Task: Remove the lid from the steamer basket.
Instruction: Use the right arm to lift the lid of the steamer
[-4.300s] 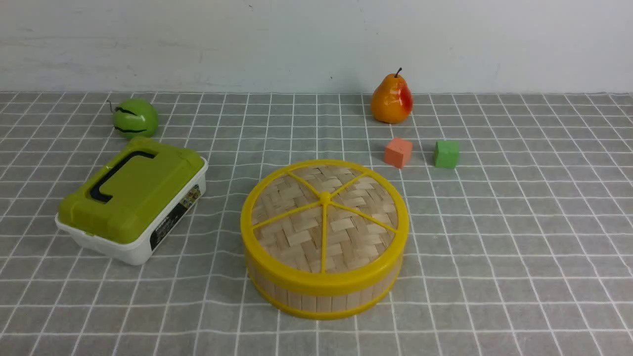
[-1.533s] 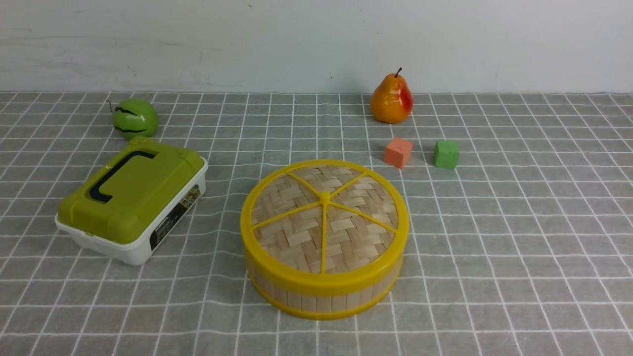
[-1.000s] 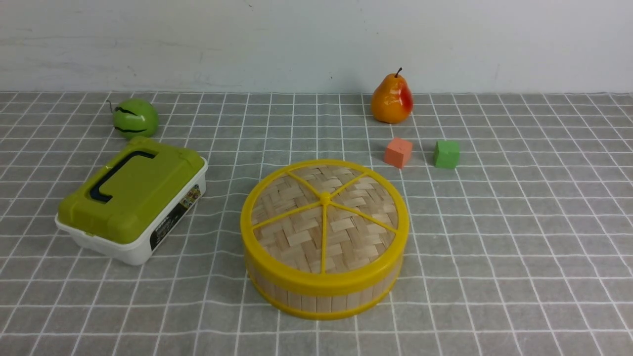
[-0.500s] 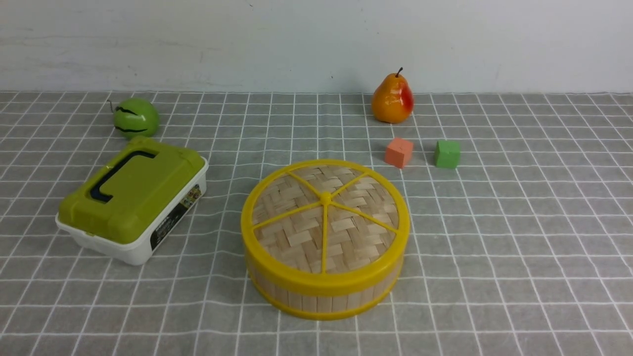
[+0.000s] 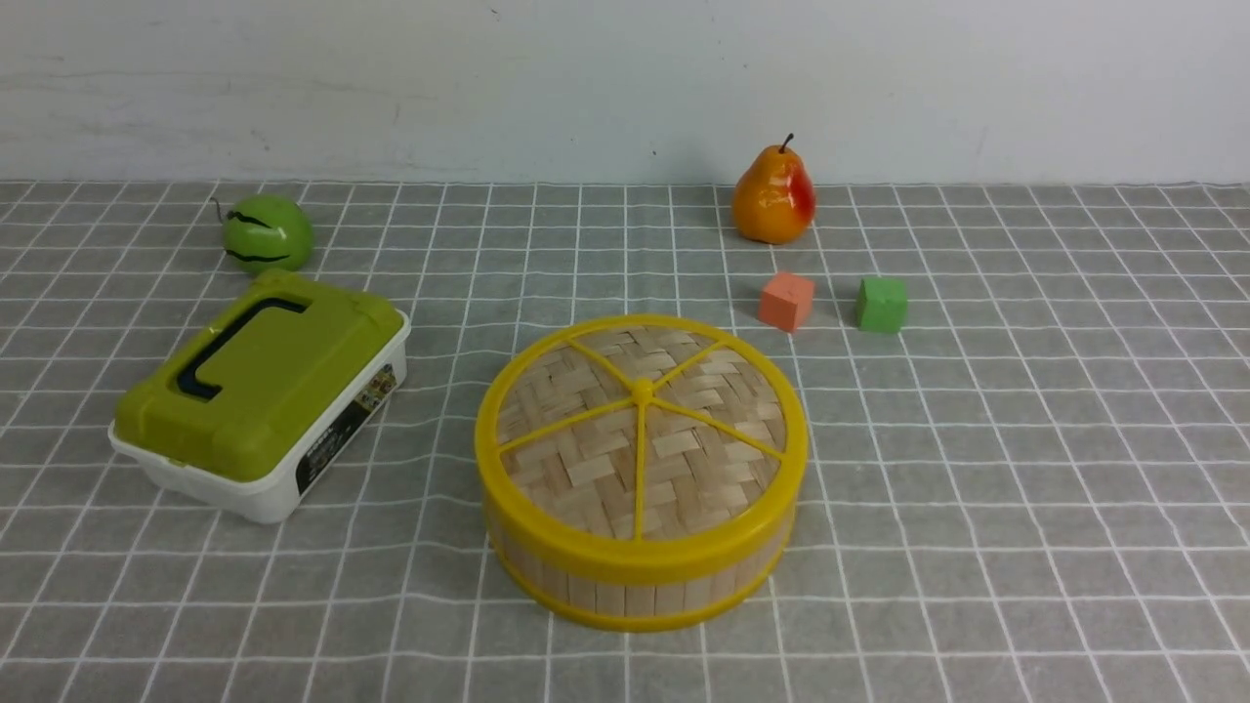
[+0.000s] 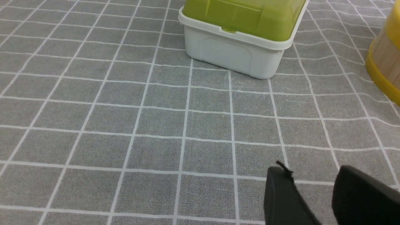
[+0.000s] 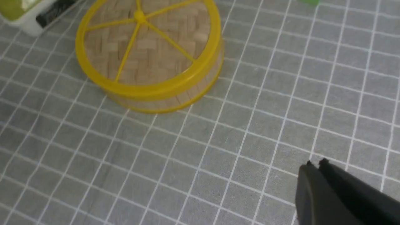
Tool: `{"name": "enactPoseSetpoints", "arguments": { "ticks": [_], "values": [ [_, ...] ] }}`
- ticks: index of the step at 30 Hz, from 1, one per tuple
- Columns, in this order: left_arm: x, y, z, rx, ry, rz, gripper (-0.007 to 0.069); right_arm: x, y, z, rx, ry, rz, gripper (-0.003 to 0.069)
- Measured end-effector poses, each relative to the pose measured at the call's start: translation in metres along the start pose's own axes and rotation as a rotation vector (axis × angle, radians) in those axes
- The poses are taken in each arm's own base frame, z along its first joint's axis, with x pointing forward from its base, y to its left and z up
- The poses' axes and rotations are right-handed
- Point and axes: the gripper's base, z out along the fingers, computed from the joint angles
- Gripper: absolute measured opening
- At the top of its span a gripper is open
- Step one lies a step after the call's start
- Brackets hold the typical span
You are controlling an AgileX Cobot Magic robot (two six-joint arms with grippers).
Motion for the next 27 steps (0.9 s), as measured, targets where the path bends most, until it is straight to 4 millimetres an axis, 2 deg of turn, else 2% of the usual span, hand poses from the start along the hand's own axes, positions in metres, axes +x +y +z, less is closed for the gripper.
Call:
{"name": "enactPoseSetpoints", "arguments": {
  "ticks": [1, 2, 3, 4, 8, 12, 13, 14, 16, 18, 20, 21, 24, 25, 26, 27],
  "values": [
    [0.0, 0.0, 0.0, 0.0, 0.0, 0.0, 0.0239, -0.016, 0.0, 0.012, -0.028, 0.051, -0.038, 0.0],
    [0.0, 0.0, 0.0, 0.0, 0.0, 0.0, 0.0239, -0.019, 0.0, 0.015, -0.03, 0.066, -0.051, 0.0],
    [0.0, 0.0, 0.0, 0.0, 0.0, 0.0, 0.0239, -0.032, 0.005, 0.03, -0.054, 0.115, -0.103, 0.0],
    [0.0, 0.0, 0.0, 0.0, 0.0, 0.0, 0.0239, -0.034, 0.007, 0.031, -0.056, 0.119, -0.121, 0.0],
    [0.0, 0.0, 0.0, 0.0, 0.0, 0.0, 0.0239, -0.062, 0.03, 0.087, -0.043, 0.261, -0.231, 0.0001],
    [0.0, 0.0, 0.0, 0.0, 0.0, 0.0, 0.0239, -0.081, 0.054, 0.138, -0.021, 0.336, -0.275, 0.0015],
    [0.0, 0.0, 0.0, 0.0, 0.0, 0.0, 0.0239, -0.082, 0.055, 0.141, -0.019, 0.339, -0.278, 0.0016],
    [0.0, 0.0, 0.0, 0.0, 0.0, 0.0, 0.0239, -0.088, 0.065, 0.165, -0.018, 0.365, -0.293, 0.0035],
    [0.0, 0.0, 0.0, 0.0, 0.0, 0.0, 0.0239, -0.096, 0.078, 0.19, -0.025, 0.376, -0.312, 0.0068],
    [0.0, 0.0, 0.0, 0.0, 0.0, 0.0, 0.0239, -0.101, 0.085, 0.2, -0.033, 0.371, -0.322, 0.0101],
    [0.0, 0.0, 0.0, 0.0, 0.0, 0.0, 0.0239, -0.11, 0.099, 0.229, -0.046, 0.367, -0.329, 0.0206],
    [0.0, 0.0, 0.0, 0.0, 0.0, 0.0, 0.0239, -0.11, 0.099, 0.234, -0.046, 0.372, -0.325, 0.0227],
    [0.0, 0.0, 0.0, 0.0, 0.0, 0.0, 0.0239, -0.119, 0.108, 0.268, -0.049, 0.332, -0.302, 0.0407],
    [0.0, 0.0, 0.0, 0.0, 0.0, 0.0, 0.0239, -0.121, 0.108, 0.269, -0.049, 0.325, -0.302, 0.0416],
    [0.0, 0.0, 0.0, 0.0, 0.0, 0.0, 0.0239, -0.122, 0.109, 0.284, -0.046, 0.312, -0.289, 0.0477],
    [0.0, 0.0, 0.0, 0.0, 0.0, 0.0, 0.0239, -0.122, 0.109, 0.285, -0.045, 0.311, -0.287, 0.0484]
  ]
}}
